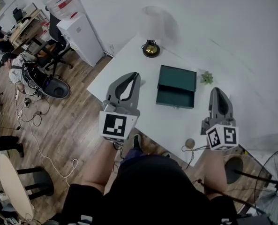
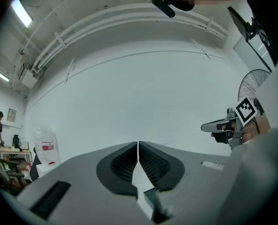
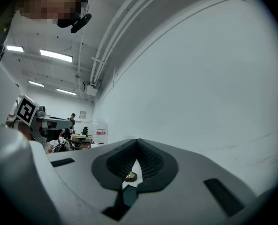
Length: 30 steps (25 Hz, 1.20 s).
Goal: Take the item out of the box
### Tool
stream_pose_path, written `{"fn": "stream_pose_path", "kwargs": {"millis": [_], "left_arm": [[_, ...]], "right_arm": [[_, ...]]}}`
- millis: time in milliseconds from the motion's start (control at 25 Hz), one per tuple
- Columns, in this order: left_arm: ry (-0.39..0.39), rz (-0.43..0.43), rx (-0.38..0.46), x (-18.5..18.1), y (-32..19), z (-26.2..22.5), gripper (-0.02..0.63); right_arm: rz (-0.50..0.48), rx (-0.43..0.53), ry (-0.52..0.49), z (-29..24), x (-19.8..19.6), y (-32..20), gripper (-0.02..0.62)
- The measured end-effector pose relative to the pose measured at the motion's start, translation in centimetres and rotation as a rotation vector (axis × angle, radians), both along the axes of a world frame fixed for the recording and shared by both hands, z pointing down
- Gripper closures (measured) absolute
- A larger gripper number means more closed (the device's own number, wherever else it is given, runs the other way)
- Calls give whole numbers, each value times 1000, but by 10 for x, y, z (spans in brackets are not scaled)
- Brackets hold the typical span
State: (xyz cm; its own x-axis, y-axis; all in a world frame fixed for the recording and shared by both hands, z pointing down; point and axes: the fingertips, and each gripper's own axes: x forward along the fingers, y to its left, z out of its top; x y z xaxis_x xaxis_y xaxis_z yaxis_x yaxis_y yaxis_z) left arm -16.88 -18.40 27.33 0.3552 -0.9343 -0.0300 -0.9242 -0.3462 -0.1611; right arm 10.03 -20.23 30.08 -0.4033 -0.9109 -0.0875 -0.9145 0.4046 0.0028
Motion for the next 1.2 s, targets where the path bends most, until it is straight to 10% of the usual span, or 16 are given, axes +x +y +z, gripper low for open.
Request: {"fn": "stream_pose_path", "kwargs": {"millis": [1200], "left_arm": [[22, 33, -41, -3, -9, 10, 592]], "right_arm": [[15, -10, 3, 5, -5, 3, 591]]}}
